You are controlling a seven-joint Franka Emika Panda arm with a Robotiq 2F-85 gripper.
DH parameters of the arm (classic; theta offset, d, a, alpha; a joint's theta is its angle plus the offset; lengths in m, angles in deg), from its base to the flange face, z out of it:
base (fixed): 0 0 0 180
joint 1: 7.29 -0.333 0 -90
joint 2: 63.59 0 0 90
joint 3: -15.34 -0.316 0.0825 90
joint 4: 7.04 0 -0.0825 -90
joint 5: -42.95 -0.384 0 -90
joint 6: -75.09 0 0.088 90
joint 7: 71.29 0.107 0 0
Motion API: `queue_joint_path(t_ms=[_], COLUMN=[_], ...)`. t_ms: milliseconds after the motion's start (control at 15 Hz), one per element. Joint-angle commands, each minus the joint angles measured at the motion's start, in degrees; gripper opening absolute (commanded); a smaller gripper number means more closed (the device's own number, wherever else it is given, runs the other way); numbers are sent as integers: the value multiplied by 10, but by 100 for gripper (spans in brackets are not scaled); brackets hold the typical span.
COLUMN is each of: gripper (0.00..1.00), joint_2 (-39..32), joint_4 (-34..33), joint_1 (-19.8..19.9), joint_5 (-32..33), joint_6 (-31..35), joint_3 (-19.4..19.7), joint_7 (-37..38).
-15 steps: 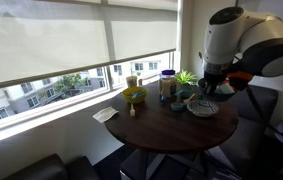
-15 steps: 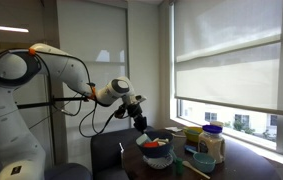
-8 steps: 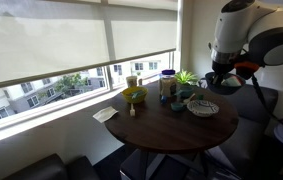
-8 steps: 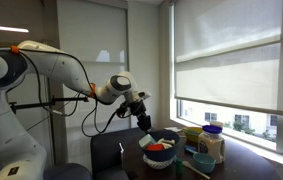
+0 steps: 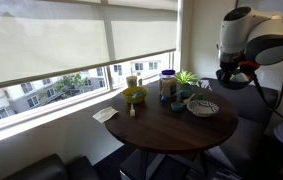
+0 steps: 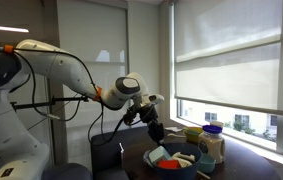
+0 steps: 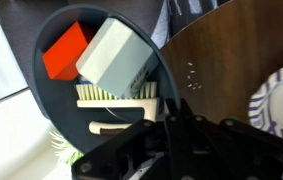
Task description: Move the blue bowl to the right
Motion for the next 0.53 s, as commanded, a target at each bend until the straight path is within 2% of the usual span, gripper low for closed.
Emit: queue_joint_path(t_ms=[0,133,267,333,400,467], gripper=[1,1,1,1,1,1], joint_2=[7,6,-5,-14,-18,-18], joint_4=[14,22,22,17,14,9], joint_1=[35,47,50,38,24,-13], joint_5=[76,86,40,-17,-78,-123], joint_6=[105,206,298,320,314,281], joint_3=[48,87,124,144,158,190], joint_7=[-53,-91,-129,-173,-225,-269])
